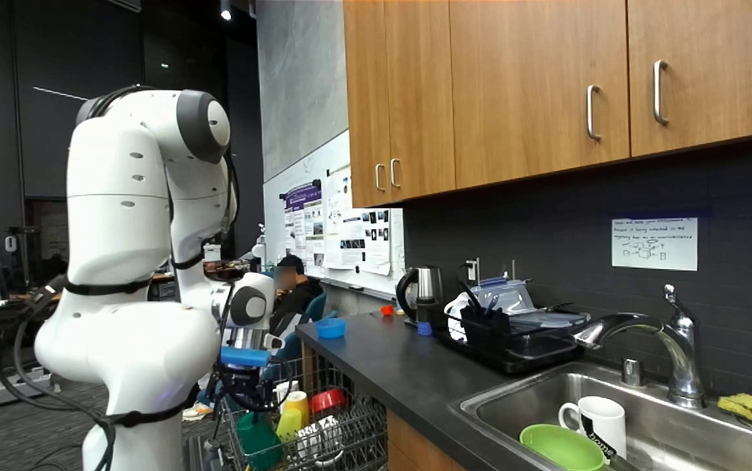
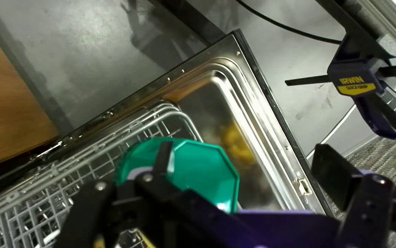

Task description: Lift the green cup in the dish washing rack and place it on the far right of the dish washing rack

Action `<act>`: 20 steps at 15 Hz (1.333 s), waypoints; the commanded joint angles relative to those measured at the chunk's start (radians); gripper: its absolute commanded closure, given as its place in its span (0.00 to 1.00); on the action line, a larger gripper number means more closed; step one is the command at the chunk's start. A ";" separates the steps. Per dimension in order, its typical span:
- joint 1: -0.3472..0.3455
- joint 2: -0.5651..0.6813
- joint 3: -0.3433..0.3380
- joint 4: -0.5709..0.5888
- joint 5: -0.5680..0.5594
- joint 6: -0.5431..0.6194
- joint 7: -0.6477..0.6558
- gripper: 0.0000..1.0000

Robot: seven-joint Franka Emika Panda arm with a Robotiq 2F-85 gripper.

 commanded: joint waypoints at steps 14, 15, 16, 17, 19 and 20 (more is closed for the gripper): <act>-0.010 -0.078 0.074 -0.001 0.042 -0.006 0.041 0.00; -0.011 -0.084 0.072 -0.001 0.048 -0.012 0.026 0.00; -0.012 -0.095 0.070 -0.005 0.039 -0.014 0.029 0.00; -0.016 -0.108 0.067 -0.008 0.020 -0.018 0.040 0.00; -0.026 -0.124 0.055 -0.019 -0.004 -0.015 0.050 0.00; -0.031 -0.129 0.048 -0.024 -0.016 -0.015 0.052 0.00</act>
